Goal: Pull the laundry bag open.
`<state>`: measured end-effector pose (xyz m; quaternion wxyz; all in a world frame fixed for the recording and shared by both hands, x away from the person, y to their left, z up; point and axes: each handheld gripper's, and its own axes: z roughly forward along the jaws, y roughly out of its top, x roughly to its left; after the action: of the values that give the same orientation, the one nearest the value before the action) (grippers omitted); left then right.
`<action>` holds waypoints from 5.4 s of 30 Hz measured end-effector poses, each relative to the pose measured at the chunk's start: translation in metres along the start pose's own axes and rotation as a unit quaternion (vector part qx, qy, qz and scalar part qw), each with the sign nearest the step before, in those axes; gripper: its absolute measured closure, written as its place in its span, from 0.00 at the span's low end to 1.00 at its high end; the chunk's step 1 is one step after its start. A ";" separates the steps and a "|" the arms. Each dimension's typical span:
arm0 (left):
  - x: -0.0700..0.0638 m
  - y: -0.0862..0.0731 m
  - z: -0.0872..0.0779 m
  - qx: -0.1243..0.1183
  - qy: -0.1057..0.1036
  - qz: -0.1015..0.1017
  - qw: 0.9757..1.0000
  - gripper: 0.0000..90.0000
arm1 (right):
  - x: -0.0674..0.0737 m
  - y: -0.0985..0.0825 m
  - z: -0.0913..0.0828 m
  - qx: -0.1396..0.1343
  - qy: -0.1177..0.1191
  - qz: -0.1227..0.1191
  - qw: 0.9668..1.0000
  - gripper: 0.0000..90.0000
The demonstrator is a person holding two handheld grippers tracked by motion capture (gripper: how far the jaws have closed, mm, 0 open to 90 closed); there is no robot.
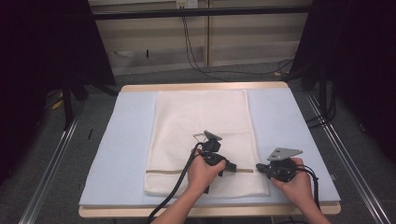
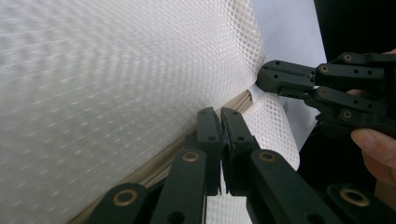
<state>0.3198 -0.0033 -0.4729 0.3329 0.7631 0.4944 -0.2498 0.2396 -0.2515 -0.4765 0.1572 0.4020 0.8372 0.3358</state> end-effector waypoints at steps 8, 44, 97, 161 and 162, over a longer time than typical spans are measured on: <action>0.008 -0.002 -0.011 0.000 0.003 -0.004 1.000 0.97 | 0.000 0.000 0.000 0.000 0.000 0.001 1.000 1.00; 0.038 -0.011 -0.058 -0.012 0.006 -0.024 1.000 0.97 | 0.000 0.000 0.000 0.002 0.002 0.006 1.000 1.00; 0.084 -0.040 -0.136 -0.049 0.022 -0.051 0.997 0.97 | -0.001 0.001 0.000 0.004 0.005 0.012 1.000 1.00; 0.155 -0.085 -0.240 -0.243 0.120 -0.039 0.962 0.55 | -0.022 0.000 -0.022 -0.127 -0.055 0.057 0.989 0.49; 0.153 -0.085 -0.238 -0.268 0.142 -0.019 0.953 0.51 | -0.025 -0.001 -0.024 -0.135 -0.071 0.067 0.986 0.44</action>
<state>0.3134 0.2913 -0.4483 0.4466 0.6641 0.5996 -0.0030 0.2426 -0.2819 -0.4600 0.2461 0.4555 0.7419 0.4261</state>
